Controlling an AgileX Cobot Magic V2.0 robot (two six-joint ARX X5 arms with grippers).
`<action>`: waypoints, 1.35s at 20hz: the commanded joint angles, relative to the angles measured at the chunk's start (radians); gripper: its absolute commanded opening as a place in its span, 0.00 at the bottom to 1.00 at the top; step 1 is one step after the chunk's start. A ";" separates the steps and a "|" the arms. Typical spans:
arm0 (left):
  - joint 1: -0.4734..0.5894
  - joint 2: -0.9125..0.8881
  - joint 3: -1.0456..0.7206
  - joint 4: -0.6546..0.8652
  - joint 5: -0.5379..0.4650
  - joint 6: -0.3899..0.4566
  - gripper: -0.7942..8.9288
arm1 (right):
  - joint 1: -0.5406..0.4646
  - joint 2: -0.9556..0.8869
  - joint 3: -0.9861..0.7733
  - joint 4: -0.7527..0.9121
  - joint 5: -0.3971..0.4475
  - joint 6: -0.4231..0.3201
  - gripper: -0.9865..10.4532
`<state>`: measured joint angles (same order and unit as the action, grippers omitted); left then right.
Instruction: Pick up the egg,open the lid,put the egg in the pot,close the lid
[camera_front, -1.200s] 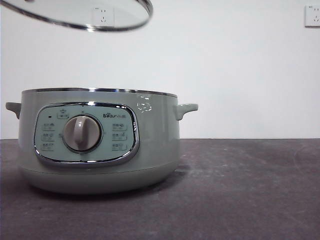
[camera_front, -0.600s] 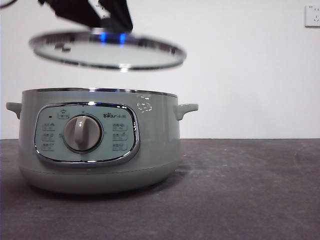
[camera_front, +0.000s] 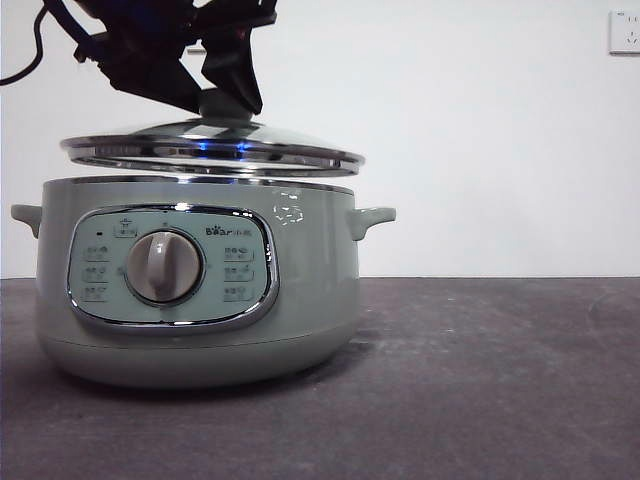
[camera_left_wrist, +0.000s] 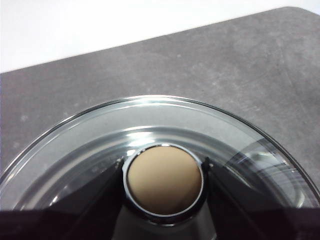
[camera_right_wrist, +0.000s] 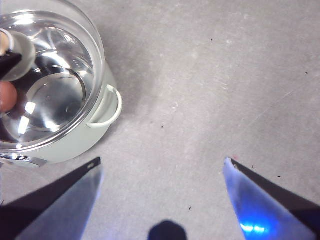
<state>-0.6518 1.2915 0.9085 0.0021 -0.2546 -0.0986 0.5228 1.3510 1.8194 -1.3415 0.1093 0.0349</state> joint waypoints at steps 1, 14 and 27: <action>0.011 0.008 0.005 0.050 -0.006 -0.011 0.07 | 0.000 -0.006 0.003 -0.002 0.006 0.012 0.44; 0.017 0.037 0.004 -0.072 -0.006 -0.054 0.07 | 0.000 -0.011 0.003 0.003 0.006 0.012 0.44; 0.016 0.017 0.005 -0.116 0.001 -0.056 0.07 | 0.000 -0.011 0.003 0.032 0.006 0.010 0.44</action>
<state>-0.6369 1.3102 0.9176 -0.1047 -0.2539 -0.1593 0.5232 1.3434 1.8194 -1.3148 0.1093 0.0380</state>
